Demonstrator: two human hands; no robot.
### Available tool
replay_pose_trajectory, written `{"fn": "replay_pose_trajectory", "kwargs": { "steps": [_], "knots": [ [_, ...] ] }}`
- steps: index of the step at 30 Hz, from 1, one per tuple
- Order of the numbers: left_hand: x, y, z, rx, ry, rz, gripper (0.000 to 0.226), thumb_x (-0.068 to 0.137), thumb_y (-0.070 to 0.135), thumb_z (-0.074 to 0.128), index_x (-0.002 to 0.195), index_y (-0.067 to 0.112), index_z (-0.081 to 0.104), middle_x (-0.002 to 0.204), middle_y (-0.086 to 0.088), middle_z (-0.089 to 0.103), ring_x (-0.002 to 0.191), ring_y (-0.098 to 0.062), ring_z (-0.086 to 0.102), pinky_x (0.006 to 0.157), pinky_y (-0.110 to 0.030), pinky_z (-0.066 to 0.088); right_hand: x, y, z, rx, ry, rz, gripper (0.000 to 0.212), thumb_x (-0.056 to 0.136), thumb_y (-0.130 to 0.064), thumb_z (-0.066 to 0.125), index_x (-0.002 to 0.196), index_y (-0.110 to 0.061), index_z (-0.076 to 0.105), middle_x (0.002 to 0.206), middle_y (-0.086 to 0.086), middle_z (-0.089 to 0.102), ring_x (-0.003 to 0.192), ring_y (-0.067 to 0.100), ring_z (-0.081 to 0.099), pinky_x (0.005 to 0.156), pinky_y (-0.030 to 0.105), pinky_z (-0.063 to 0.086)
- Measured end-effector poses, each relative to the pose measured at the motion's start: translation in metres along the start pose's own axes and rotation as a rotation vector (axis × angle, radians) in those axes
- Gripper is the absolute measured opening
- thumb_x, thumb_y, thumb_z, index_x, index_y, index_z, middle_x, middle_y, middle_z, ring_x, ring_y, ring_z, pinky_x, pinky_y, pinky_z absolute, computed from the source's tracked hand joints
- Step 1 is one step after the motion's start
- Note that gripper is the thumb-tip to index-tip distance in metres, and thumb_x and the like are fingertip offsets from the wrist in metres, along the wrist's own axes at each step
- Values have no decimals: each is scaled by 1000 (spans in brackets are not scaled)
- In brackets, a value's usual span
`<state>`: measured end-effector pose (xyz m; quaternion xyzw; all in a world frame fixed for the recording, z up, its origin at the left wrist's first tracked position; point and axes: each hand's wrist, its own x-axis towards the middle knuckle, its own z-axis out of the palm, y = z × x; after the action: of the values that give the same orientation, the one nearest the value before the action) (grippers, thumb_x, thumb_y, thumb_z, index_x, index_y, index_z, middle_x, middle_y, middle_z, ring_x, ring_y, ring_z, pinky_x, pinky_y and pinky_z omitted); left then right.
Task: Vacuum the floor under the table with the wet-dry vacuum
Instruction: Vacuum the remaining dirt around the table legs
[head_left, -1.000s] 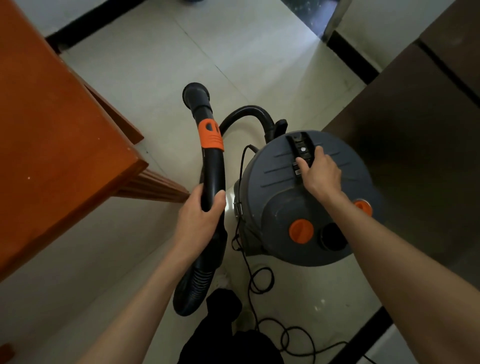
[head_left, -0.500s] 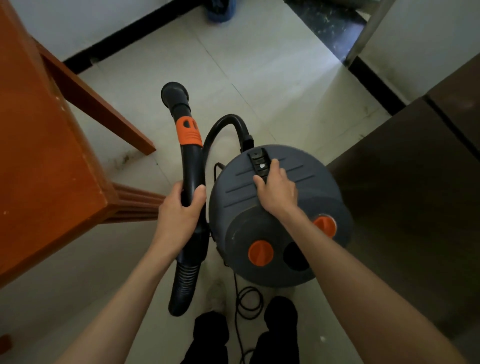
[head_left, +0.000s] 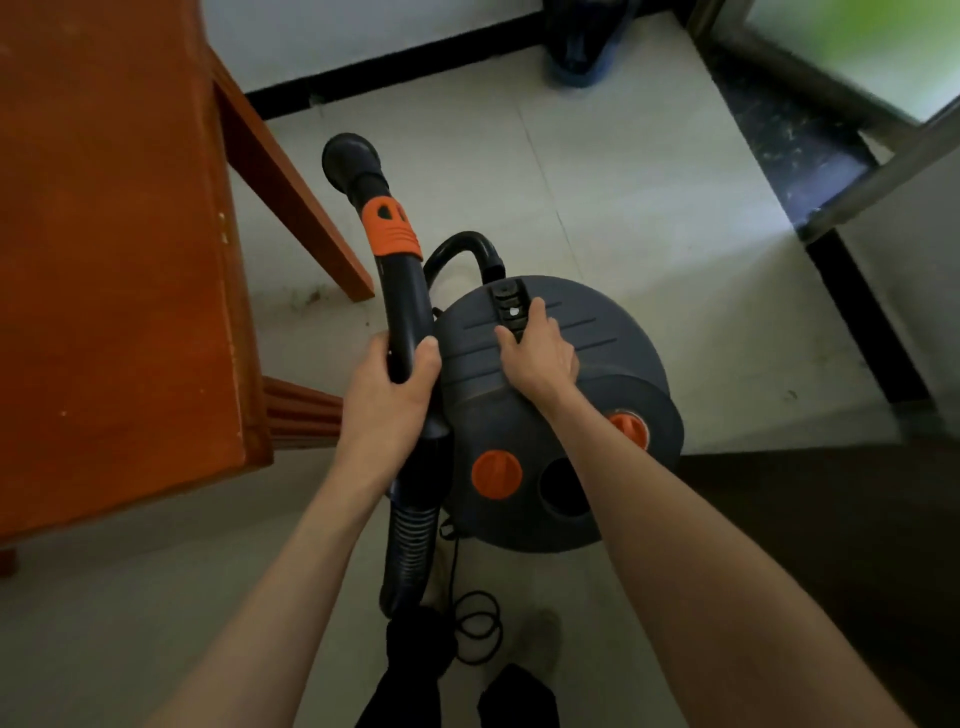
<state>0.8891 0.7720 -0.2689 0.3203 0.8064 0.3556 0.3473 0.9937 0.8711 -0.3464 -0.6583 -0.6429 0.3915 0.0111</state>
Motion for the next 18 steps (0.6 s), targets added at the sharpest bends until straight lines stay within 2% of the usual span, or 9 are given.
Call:
{"fn": "replay_pose_trajectory", "kwargs": {
  "steps": [4, 9, 13, 18],
  "knots": [
    [26, -2, -4, -78, 22, -53, 15, 94, 36, 50, 101, 22, 50, 85, 6, 58, 78, -8, 58, 62, -21, 44, 42, -25, -6, -22, 7, -11, 50, 99, -38, 43, 139, -12, 30, 132, 15, 48, 117, 40, 51, 91, 44, 40],
    [61, 6, -5, -149, 17, -87, 15, 95, 32, 50, 104, 20, 50, 83, 7, 55, 73, -4, 55, 52, -4, 40, 90, -53, -13, -35, 22, -37, 48, 98, -39, 44, 135, -10, 33, 130, 16, 50, 116, 40, 51, 91, 46, 40],
    [90, 19, -1, -173, 11, -79, 17, 95, 31, 50, 105, 17, 50, 85, 0, 57, 71, -7, 56, 52, -6, 42, 123, -68, -21, -50, 13, -75, 48, 98, -38, 44, 134, -9, 34, 127, 16, 52, 114, 39, 53, 91, 47, 41],
    [136, 44, 10, -166, 38, -104, 13, 95, 32, 50, 104, 22, 49, 85, 6, 57, 74, -2, 56, 55, -5, 42, 168, -86, -42, -75, -12, -127, 45, 98, -38, 45, 132, -10, 35, 123, 14, 54, 111, 36, 55, 89, 46, 43]
  ]
}}
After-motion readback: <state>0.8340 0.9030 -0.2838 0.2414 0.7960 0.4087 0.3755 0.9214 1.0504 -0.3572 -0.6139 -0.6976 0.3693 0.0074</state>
